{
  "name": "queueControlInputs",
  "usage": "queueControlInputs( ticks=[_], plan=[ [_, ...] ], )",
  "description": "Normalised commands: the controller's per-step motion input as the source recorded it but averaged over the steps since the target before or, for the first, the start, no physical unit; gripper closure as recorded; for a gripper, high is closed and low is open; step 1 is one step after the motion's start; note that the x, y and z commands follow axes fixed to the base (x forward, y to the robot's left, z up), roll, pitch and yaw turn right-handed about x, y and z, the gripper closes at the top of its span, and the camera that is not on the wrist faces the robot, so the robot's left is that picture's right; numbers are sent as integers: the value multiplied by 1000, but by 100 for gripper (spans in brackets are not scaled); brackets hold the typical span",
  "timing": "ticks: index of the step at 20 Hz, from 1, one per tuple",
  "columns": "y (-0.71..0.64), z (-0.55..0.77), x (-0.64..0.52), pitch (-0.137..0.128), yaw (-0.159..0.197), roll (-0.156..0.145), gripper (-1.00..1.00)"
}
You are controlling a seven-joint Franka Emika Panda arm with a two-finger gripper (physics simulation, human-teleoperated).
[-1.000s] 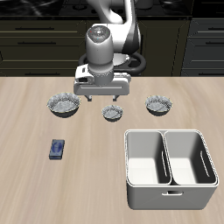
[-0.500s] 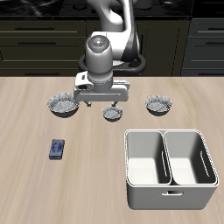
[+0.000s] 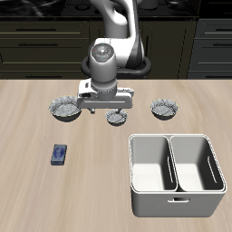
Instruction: Stack the smallest bowl on the largest bowl
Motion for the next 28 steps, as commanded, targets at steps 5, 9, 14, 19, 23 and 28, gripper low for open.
queueControlInputs(
  ticks=[5, 9, 14, 19, 23, 28],
  plan=[
    [16, -245, -23, 38, 2, 1, -100],
    [22, -211, -12, 38, 18, -1, -100],
    [105, -118, -50, -19, 37, 62, 100],
    [-8, -5, -13, 19, -9, -1, 100],
    [-8, 131, -1, -24, 1, 13, 100],
    [-37, 162, 10, -23, -1, 0, 100]
  ],
)
